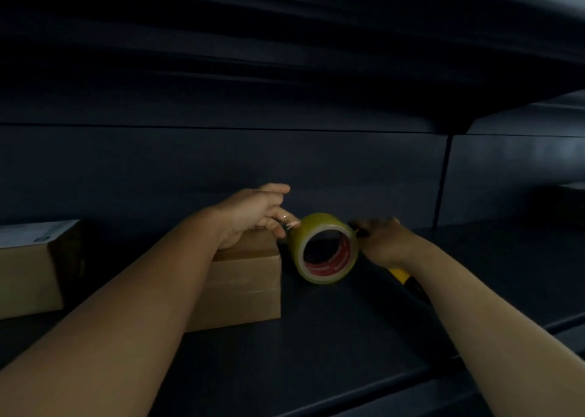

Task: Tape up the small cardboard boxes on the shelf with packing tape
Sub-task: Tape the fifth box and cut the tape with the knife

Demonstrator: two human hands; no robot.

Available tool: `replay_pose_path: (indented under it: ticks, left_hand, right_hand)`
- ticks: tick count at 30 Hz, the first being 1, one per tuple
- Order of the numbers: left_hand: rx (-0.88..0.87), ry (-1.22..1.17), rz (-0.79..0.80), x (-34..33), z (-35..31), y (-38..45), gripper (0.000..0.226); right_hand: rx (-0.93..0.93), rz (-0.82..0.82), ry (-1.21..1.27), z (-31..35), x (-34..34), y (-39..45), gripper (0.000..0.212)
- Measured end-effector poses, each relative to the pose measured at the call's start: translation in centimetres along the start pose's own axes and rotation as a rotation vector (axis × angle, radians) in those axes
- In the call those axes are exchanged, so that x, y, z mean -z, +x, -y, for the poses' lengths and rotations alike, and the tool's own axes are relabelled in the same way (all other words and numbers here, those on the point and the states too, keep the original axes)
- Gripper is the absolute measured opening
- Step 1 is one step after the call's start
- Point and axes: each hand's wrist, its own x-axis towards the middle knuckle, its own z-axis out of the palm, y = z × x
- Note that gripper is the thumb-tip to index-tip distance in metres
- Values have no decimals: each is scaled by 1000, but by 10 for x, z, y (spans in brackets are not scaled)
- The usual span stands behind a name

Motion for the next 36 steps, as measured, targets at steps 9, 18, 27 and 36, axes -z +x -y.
replay_pose_path:
  ticks: [9,18,27,36]
  left_hand:
    - [5,21,-8,-2,-1,-1,40]
    - [15,-6,-6,1,3,2,40]
    - [12,14,20,3,2,3,40]
    - [17,40,30,0,1,3,44]
  right_hand:
    - [-61,34,-62,-25,-33,29,37]
    - [430,-353,240,63,-5,-34,46]
    - [287,-457,51,76,-27,-14,31]
    - [305,-451,131,68,-18,-16,18]
